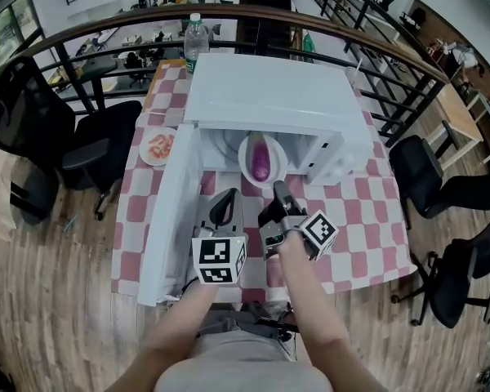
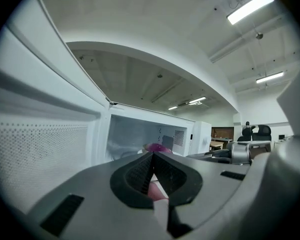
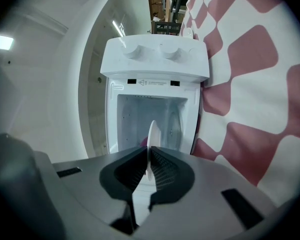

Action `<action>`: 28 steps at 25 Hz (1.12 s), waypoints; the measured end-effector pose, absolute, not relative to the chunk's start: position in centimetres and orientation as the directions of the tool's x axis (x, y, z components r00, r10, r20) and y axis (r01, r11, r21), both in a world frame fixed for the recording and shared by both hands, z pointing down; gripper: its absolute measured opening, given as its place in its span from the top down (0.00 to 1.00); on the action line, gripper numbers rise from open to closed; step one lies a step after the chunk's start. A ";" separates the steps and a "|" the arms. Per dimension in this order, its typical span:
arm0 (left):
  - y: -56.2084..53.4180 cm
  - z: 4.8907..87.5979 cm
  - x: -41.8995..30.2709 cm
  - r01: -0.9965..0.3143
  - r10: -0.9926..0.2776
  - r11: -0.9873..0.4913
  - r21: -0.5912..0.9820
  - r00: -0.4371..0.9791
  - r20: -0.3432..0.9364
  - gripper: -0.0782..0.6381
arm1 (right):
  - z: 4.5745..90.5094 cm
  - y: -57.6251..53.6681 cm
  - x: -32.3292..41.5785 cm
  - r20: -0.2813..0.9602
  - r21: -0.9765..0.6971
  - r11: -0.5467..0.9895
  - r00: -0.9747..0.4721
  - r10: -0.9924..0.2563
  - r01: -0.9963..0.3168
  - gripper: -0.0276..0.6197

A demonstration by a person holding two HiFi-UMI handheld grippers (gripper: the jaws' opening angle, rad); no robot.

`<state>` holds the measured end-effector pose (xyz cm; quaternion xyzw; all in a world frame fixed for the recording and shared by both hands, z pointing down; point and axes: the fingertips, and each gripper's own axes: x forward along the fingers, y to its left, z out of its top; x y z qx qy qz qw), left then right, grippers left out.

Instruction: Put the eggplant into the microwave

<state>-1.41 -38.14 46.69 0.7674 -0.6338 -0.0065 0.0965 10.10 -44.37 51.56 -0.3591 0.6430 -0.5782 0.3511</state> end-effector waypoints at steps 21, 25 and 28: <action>-40.3 49.7 -1.1 -0.976 -0.978 -0.171 0.132 0.185 0.096 0.89 | 57.0 -50.7 8.0 0.037 -0.996 0.004 -0.472 -0.881 -0.086 0.90; -40.4 49.6 -1.2 -0.976 -0.977 -0.170 0.134 0.184 0.103 0.89 | 57.0 -51.4 7.7 0.091 -0.990 -0.028 -0.475 -0.875 -0.138 0.90; -40.4 49.4 -1.1 -0.976 -0.976 -0.172 0.137 0.188 0.110 0.89 | 57.0 -51.8 7.6 0.137 -0.981 -0.056 -0.465 -0.875 -0.185 0.90</action>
